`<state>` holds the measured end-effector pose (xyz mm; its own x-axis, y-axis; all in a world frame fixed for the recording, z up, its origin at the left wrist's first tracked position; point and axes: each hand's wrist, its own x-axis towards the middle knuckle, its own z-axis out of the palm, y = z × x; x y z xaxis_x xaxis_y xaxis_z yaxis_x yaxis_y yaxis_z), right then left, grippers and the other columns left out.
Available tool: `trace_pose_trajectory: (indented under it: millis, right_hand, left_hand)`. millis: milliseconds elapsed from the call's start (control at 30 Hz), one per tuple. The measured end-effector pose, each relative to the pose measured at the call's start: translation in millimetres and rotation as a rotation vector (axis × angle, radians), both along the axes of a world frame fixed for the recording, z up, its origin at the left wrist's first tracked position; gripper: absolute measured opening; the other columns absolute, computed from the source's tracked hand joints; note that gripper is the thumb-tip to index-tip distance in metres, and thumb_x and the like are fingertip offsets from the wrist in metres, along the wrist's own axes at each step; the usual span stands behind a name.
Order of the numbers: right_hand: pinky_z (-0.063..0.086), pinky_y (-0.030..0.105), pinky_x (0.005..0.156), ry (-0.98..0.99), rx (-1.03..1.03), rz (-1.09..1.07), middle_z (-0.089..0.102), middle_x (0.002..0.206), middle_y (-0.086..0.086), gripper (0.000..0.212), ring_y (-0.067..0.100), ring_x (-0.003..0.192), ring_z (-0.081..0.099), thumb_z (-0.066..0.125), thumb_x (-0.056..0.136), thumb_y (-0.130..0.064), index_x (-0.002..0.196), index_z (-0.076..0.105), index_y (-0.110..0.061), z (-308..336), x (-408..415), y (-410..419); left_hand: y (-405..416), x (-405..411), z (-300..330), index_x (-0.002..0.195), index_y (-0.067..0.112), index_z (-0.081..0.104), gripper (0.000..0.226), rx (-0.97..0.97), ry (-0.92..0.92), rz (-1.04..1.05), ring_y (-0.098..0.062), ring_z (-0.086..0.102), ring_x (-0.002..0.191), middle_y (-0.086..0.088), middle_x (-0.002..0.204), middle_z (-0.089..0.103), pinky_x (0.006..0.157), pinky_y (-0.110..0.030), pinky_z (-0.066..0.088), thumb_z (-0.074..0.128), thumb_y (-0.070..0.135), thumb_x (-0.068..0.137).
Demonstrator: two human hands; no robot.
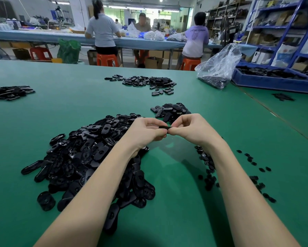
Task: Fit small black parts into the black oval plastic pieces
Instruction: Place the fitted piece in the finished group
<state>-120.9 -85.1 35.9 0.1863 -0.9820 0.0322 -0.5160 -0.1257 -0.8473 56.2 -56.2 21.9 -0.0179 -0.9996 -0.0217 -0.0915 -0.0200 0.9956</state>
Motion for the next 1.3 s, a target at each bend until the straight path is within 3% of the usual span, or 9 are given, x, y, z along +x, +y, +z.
trace_pose_trajectory:
  millis: [300,600,800,867,933,1067,1200,1300]
  right_hand:
    - [0.032,0.009,0.043,-0.012,-0.008,-0.050,0.057,0.060,-0.009,0.012,0.001,0.044,0.043,0.083,0.077,-0.025,0.077,0.074,-0.018,-6.6,5.0,-0.6]
    - [0.036,0.009,0.046,0.000,-0.065,-0.097,0.057,0.054,-0.014,0.018,-0.003,0.045,0.047,0.085,0.072,-0.031,0.071,0.069,-0.022,-13.2,10.6,1.4]
    - [0.045,0.017,0.059,0.077,-0.179,0.079,0.070,0.072,-0.018,0.022,-0.005,0.053,0.054,0.083,0.079,-0.030,0.094,0.069,-0.037,-15.2,7.5,4.2]
    - [0.049,0.027,0.065,0.155,-0.262,0.031,0.069,0.073,-0.021,0.020,-0.003,0.057,0.054,0.080,0.079,-0.032,0.093,0.068,-0.041,-17.8,11.1,3.4]
    - [0.049,0.027,0.066,0.202,-0.311,-0.077,0.068,0.074,-0.024,0.015,-0.003,0.066,0.057,0.076,0.079,-0.038,0.091,0.068,-0.043,-19.4,11.4,0.0]
    - [0.041,0.026,0.067,0.243,-0.301,-0.347,0.065,0.075,-0.024,0.011,0.010,0.084,0.064,0.073,0.080,-0.039,0.090,0.069,-0.038,-18.2,-2.1,-20.8]
    - [0.041,0.026,0.075,0.273,-0.234,-0.471,0.073,0.098,-0.012,0.020,0.019,0.100,0.067,0.071,0.083,-0.035,0.102,0.073,-0.031,-18.8,-1.3,-56.8]
    - [0.043,0.027,0.076,0.309,-0.236,-0.487,0.075,0.106,-0.006,0.022,0.022,0.102,0.066,0.070,0.084,-0.035,0.105,0.074,-0.029,-13.7,6.8,-83.3]
  left_hand:
    - [-0.8,1.3,-1.5,0.094,0.010,0.074,0.011,-0.017,-0.070,0.027,-0.015,0.067,0.071,-0.012,0.082,0.076,0.073,-0.019,0.056,0.073,0.001,0.087]
    - [-4.3,-2.5,-5.6,0.085,0.020,0.074,0.013,-0.011,-0.181,0.109,-0.014,0.066,0.070,-0.004,0.076,0.077,0.079,-0.032,0.057,0.074,0.007,0.084]
    - [-4.7,5.2,-5.6,0.100,0.008,0.071,0.014,0.026,-0.049,0.122,-0.017,0.066,0.070,-0.011,0.083,0.077,0.071,-0.023,0.056,0.071,0.003,0.087]
    - [-5.2,3.6,-6.1,0.101,0.008,0.069,0.013,0.020,0.028,0.118,-0.018,0.068,0.074,-0.009,0.081,0.077,0.073,-0.024,0.058,0.070,0.004,0.089]
    - [-6.7,1.4,-6.6,0.102,0.011,0.069,0.011,-0.002,0.064,0.128,-0.020,0.070,0.080,-0.006,0.079,0.076,0.078,-0.028,0.060,0.069,0.009,0.091]
    - [-9.3,5.1,-9.2,0.097,0.020,0.070,0.007,-0.083,-0.105,0.215,-0.015,0.076,0.084,-0.001,0.087,0.077,0.085,-0.041,0.060,0.068,0.018,0.090]
    - [-7.4,5.1,-11.5,0.089,0.028,0.070,0.008,-0.147,-0.316,0.230,0.002,0.068,0.068,0.010,0.079,0.074,0.061,-0.016,0.049,0.066,0.022,0.089]
    - [-8.3,1.8,-16.0,0.087,0.028,0.072,0.005,-0.163,-0.444,0.198,0.008,0.059,0.062,0.012,0.078,0.072,0.058,-0.006,0.042,0.067,0.025,0.088]
